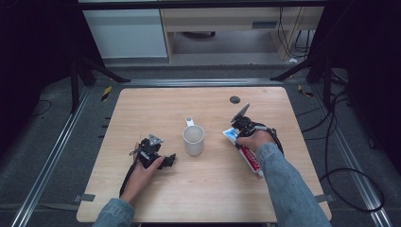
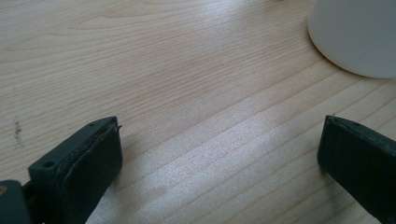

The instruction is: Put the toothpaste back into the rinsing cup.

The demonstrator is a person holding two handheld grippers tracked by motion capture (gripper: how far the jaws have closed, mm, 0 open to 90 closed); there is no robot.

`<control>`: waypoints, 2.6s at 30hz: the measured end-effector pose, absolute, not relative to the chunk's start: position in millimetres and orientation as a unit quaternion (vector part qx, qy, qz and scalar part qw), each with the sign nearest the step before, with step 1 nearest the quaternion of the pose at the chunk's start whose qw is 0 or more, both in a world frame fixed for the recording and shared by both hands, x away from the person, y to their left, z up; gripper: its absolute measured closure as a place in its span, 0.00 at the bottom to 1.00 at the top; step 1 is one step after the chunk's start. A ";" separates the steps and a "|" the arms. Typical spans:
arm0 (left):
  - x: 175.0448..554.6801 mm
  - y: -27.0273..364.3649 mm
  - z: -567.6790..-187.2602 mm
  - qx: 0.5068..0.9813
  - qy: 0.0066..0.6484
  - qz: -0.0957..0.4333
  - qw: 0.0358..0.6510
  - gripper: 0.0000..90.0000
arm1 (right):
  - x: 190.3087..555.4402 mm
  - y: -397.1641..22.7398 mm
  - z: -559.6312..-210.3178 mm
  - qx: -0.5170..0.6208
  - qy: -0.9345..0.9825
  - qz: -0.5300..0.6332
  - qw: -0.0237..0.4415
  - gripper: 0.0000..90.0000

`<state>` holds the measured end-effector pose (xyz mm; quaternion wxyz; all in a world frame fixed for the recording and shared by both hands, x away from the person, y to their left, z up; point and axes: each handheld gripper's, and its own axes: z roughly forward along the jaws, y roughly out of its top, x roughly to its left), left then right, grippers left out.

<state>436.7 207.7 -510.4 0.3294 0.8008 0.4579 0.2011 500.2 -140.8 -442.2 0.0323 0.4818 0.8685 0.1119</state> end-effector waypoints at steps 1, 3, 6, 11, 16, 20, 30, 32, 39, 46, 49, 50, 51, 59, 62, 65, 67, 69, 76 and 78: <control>436.8 207.8 -510.3 0.801 0.457 0.202 0.329 0.00 | 500.6 -141.2 -440.7 0.480 0.869 0.113 0.034 0.81; 436.9 207.9 -510.3 0.802 0.457 0.202 0.329 0.00 | 501.9 -142.2 -436.4 0.483 0.867 0.119 0.038 0.81; 436.8 207.8 -510.3 0.801 0.457 0.201 0.329 0.00 | 502.2 -142.8 -434.5 0.486 0.864 0.125 0.037 0.81; 436.8 207.8 -510.4 0.801 0.457 0.201 0.329 0.00 | 501.5 -145.1 -430.4 0.488 0.862 0.131 0.041 0.82; 436.7 207.7 -510.4 0.801 0.458 0.201 0.330 0.00 | 500.7 -148.7 -427.2 0.490 0.859 0.141 0.051 0.82; 436.7 207.7 -510.4 0.801 0.458 0.201 0.330 0.00 | 500.4 -152.5 -423.3 0.489 0.857 0.154 0.056 0.82; 436.8 207.8 -510.3 0.801 0.457 0.201 0.329 0.00 | 498.1 -158.8 -411.4 0.491 0.851 0.176 0.066 0.82; 436.8 207.8 -510.4 0.801 0.457 0.201 0.329 0.00 | 497.6 -160.3 -407.1 0.491 0.850 0.179 0.069 0.82; 436.8 207.8 -510.3 0.801 0.457 0.201 0.329 0.00 | 496.7 -160.4 -396.9 0.489 0.848 0.190 0.078 0.82; 436.8 207.8 -510.3 0.801 0.457 0.201 0.329 0.00 | 497.1 -158.3 -385.6 0.484 0.847 0.200 0.090 0.82; 436.8 207.8 -510.3 0.801 0.457 0.201 0.329 0.00 | 498.5 -156.5 -382.6 0.483 0.845 0.208 0.094 0.82; 436.8 207.8 -510.3 0.801 0.457 0.201 0.329 0.00 | 498.5 -156.5 -382.6 0.483 0.845 0.208 0.094 0.82; 436.8 207.8 -510.3 0.801 0.457 0.201 0.329 0.00 | 499.2 -155.3 -382.1 0.483 0.844 0.211 0.096 0.82; 436.8 207.8 -510.4 0.801 0.457 0.201 0.329 0.00 | 500.2 -153.7 -374.7 0.478 0.835 0.246 0.119 0.82; 436.8 207.8 -510.4 0.801 0.457 0.201 0.329 0.00 | 500.5 -153.2 -371.4 0.478 0.831 0.256 0.125 0.82; 436.8 207.8 -510.3 0.801 0.457 0.201 0.329 0.00 | 501.7 -153.0 -366.6 0.478 0.826 0.268 0.134 0.82; 436.8 207.8 -510.4 0.801 0.457 0.201 0.329 0.00 | 502.1 -152.8 -364.9 0.478 0.825 0.270 0.136 0.82; 436.8 207.8 -510.4 0.801 0.457 0.201 0.329 0.00 | 502.7 -153.2 -361.1 0.477 0.822 0.277 0.143 0.82; 436.8 207.8 -510.3 0.801 0.457 0.201 0.329 0.00 | 504.7 -154.9 -353.4 0.474 0.808 0.309 0.161 0.82; 436.8 207.8 -510.3 0.801 0.457 0.201 0.329 0.00 | 505.3 -154.6 -353.1 0.473 0.807 0.313 0.164 0.82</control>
